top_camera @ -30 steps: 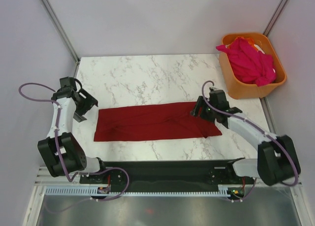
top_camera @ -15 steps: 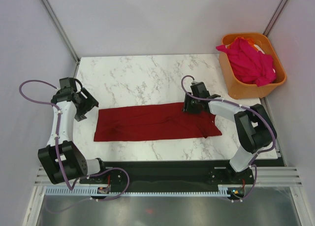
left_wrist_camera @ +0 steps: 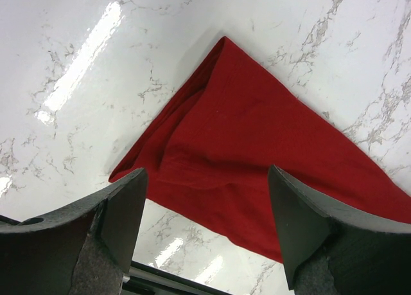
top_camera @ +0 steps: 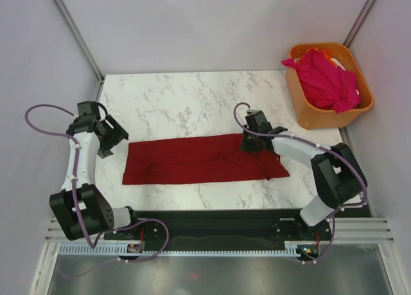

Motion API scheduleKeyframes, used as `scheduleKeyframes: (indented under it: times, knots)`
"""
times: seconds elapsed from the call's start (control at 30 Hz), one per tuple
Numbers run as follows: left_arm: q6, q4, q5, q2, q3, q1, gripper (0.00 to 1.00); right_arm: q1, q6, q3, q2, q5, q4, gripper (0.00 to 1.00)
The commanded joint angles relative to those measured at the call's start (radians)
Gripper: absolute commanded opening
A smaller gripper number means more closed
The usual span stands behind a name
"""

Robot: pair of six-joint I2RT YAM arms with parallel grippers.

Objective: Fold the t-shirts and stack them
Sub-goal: Fold the tshirt

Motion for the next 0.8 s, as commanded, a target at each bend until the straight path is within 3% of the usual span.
scheduleKeyframes:
  times: [0.0, 0.13, 0.3, 0.4, 0.43, 0.53, 0.77]
  knots:
    - [0.034, 0.016, 0.001, -0.014, 0.003, -0.002, 0.83, 0.018, 0.004, -0.017, -0.079, 0.043, -0.036, 0.17]
    - [0.034, 0.016, 0.001, -0.017, 0.003, -0.002, 0.83, 0.039, 0.023, -0.069, -0.116, 0.034, -0.043, 0.1]
    - [0.034, 0.016, -0.001, -0.021, 0.003, -0.001, 0.83, 0.108, 0.067, -0.162, -0.151, 0.023, -0.03, 0.14]
    - [0.034, 0.014, -0.001, -0.021, 0.003, -0.002, 0.83, 0.145, 0.087, -0.188, -0.176, 0.012, -0.03, 0.37]
    - [0.034, 0.016, 0.001, -0.021, 0.001, -0.001, 0.83, 0.153, 0.09, -0.189, -0.186, 0.011, -0.032, 0.6]
    - [0.034, 0.014, 0.001, -0.02, 0.004, -0.002, 0.83, 0.16, 0.087, -0.168, -0.241, 0.012, -0.062, 0.76]
    - [0.032, 0.016, 0.001, -0.032, -0.002, -0.002, 0.82, 0.147, 0.076, -0.079, -0.334, 0.222, -0.178, 0.95]
